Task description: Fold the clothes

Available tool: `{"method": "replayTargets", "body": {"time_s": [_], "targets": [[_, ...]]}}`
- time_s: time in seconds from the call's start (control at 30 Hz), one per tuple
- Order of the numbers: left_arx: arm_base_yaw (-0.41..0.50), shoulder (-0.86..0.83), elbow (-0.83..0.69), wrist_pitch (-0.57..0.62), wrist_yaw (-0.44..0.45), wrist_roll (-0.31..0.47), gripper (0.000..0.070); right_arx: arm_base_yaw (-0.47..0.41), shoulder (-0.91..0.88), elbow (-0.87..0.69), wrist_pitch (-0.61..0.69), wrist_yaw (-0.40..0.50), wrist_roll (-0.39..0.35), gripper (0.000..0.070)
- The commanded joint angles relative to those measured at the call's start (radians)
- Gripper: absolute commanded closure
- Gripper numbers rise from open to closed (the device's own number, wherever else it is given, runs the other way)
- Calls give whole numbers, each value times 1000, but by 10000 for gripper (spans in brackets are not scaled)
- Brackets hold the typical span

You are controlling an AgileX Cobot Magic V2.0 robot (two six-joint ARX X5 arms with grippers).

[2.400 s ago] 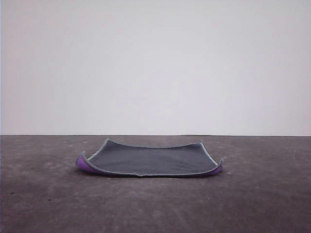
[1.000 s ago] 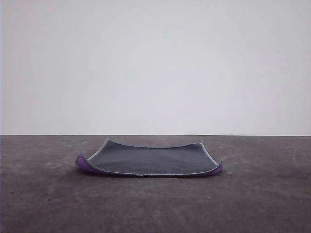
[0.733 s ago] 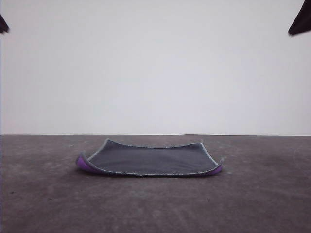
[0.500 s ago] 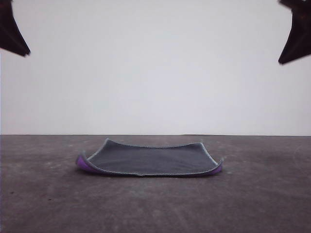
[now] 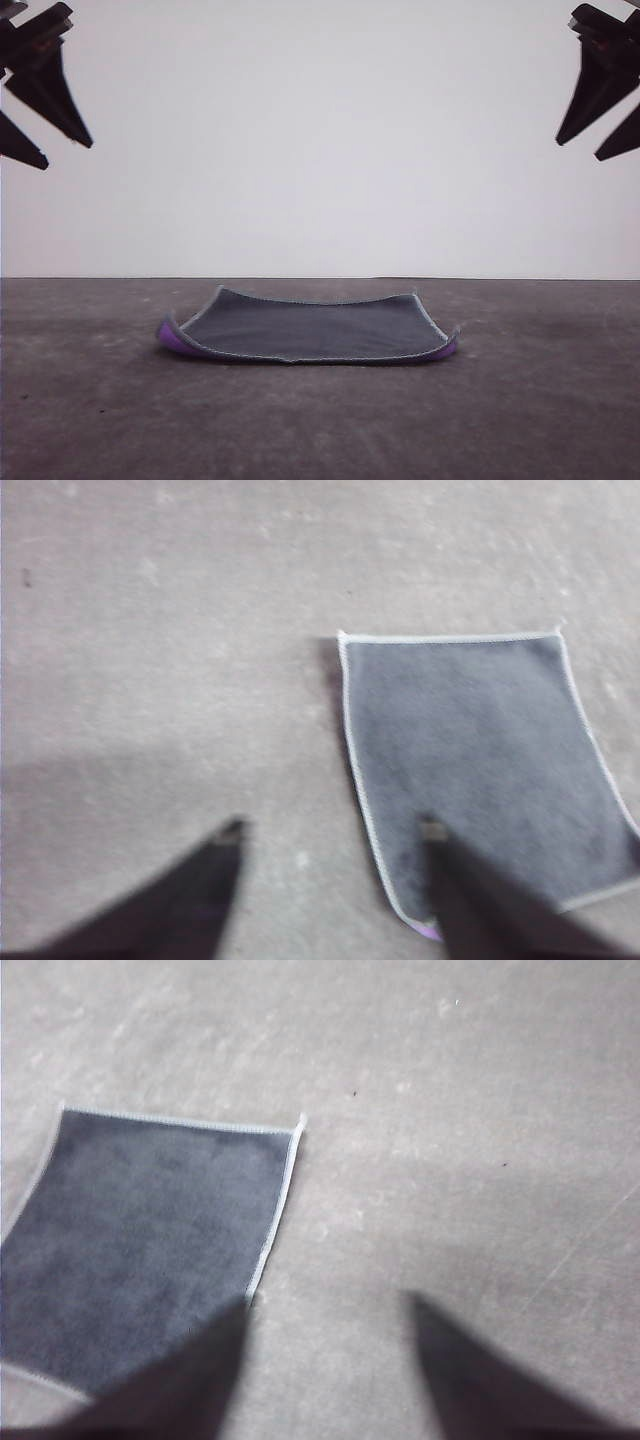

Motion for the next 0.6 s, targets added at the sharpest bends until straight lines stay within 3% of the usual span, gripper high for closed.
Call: {"method": "replayTargets", "body": {"time_s": [0.0,0.33,0.57], "targets": [[1,13,24,-1,22,10,259,0,10,22,7,-13,-15,246],[-18,55,24,61,63,-33,265,25,82,23,31,-25,1,245],[-43,197,60,159,115,-77,265,64,260,42,196,-100,52,245]]}}
